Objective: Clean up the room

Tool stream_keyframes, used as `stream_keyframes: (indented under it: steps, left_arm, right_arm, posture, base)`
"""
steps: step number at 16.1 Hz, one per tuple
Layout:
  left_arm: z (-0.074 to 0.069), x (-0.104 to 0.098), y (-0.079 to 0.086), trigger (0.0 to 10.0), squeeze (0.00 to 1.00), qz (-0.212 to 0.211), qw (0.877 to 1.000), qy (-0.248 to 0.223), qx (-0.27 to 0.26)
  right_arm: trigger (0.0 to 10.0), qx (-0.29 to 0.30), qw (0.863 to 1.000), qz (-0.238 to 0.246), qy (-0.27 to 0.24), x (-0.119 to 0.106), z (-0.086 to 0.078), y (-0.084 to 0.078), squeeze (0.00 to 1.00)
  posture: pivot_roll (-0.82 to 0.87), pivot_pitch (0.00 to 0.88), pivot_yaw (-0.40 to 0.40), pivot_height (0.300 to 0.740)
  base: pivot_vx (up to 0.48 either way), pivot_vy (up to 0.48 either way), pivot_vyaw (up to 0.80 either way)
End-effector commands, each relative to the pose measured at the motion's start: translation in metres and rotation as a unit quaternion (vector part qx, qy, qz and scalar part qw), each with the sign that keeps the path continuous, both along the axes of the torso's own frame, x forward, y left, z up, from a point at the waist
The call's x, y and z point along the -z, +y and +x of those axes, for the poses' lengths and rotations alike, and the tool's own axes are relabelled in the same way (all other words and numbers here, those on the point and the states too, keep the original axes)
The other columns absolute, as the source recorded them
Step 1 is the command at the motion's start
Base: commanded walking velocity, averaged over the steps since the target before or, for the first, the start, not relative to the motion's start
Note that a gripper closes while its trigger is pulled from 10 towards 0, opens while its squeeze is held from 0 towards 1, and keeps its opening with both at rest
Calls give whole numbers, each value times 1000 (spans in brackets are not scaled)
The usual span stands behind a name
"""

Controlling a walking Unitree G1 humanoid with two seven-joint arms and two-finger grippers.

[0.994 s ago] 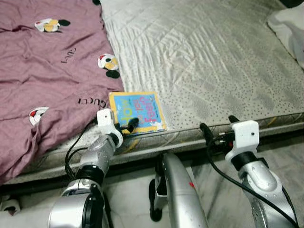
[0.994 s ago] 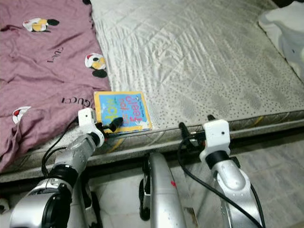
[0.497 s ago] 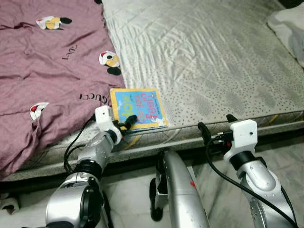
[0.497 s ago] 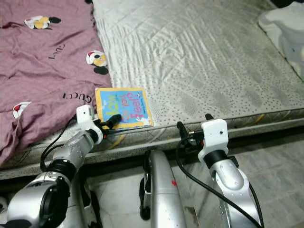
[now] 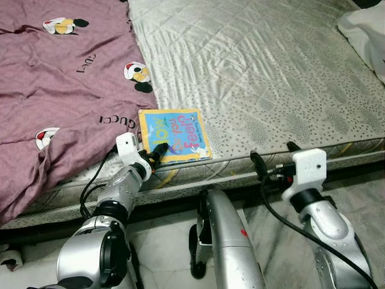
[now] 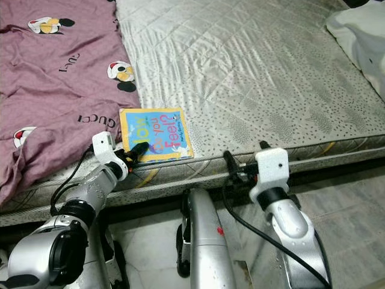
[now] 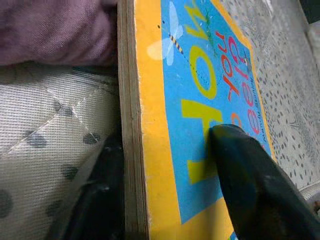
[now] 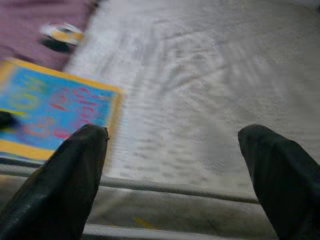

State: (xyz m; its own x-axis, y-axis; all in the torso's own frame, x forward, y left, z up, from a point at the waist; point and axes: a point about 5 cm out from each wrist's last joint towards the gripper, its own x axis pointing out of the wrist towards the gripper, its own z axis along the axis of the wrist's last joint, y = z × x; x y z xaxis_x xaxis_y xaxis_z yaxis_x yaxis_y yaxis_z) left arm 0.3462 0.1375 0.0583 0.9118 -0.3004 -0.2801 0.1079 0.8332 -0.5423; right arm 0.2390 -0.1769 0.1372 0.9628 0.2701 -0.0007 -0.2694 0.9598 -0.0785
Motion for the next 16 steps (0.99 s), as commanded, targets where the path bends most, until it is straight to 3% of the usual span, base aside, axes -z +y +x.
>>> stream_keyframes:
  steps: [1,4,6,16]
  left_arm:
    - [-2,4,1,0,0,1,1000,8,-3]
    - [-2,3,3,0,0,-1,1000,5,-5]
    - [-1,2,5,0,0,-3,1000,0,-7]
    - [3,-6,9,0,0,-13,1000,-23,-16]
  right_arm:
    - [10000,-32,999,26,10,-2,-4,3,0]
    - [10000,-92,993,56,56,7,-10,11,0]
    - [10000,-95,992,59,61,8,-10,12,0]
    - [10000,-129,987,26,90,19,-13,13,0]
  posture:
    - [-192,207,-122,532]
    - [-189,207,-116,532]
    - [-189,207,-114,532]
    - [-176,200,-115,532]
  base:
    - [0,0,0]
    - [0,0,0]
    - [0,0,0]
    - [0,0,0]
